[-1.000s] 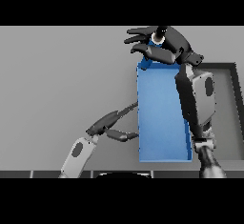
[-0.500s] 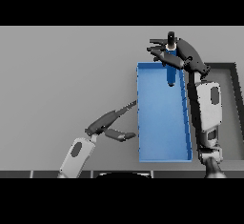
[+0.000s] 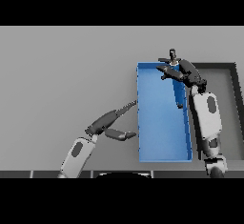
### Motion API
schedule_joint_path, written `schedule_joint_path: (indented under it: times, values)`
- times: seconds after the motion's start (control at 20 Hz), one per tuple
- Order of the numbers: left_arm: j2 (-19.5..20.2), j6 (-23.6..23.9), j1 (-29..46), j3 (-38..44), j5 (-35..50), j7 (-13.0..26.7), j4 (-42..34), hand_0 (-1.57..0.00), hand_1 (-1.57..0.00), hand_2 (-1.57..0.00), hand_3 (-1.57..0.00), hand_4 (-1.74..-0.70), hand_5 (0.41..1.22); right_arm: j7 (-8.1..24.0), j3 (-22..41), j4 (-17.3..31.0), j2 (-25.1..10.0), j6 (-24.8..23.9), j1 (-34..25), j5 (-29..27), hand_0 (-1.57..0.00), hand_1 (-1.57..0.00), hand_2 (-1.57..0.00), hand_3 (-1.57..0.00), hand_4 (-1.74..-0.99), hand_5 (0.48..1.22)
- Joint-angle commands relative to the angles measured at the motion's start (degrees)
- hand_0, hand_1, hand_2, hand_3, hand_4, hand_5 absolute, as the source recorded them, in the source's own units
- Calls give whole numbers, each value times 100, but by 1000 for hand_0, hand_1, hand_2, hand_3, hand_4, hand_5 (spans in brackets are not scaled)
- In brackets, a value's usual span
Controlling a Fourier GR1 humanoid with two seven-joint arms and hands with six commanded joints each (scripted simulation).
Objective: Pick up the blue pipe and place it into the blue bin.
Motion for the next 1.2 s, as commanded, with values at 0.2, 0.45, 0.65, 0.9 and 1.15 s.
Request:
schedule_joint_path:
  times: [0.2,0.45,0.65,0.9,1.15]
  values:
    - [40,7,-54,57,21,58,-46,1,1,1,1,-918,489,1,1294,769,-616,-839,-49,-1113,-1571,-1571,-1571,-411,-1677,1171]
    - [-16,52,-85,74,5,35,73,1,1,1,1,-924,493,1,2958,1094,-1474,-1852,-587,-2702,-693,-656,-631,-186,-1370,1125]
    - [8,46,-37,61,8,7,20,1,1,1,1,-926,494,1,3813,578,-1974,-1200,-798,-2108,-283,-268,-258,-75,-1250,962]
    - [8,30,-28,33,7,78,-21,1,1,1,1,-930,496,1,4316,542,-2212,-817,-957,-2034,-92,-87,-84,-24,-1175,788]
    - [9,18,-26,92,89,157,-59,1,1,1,1,-932,497,-70,4422,477,-2271,-673,-977,-1978,-30,-28,-27,-7,-1099,725]
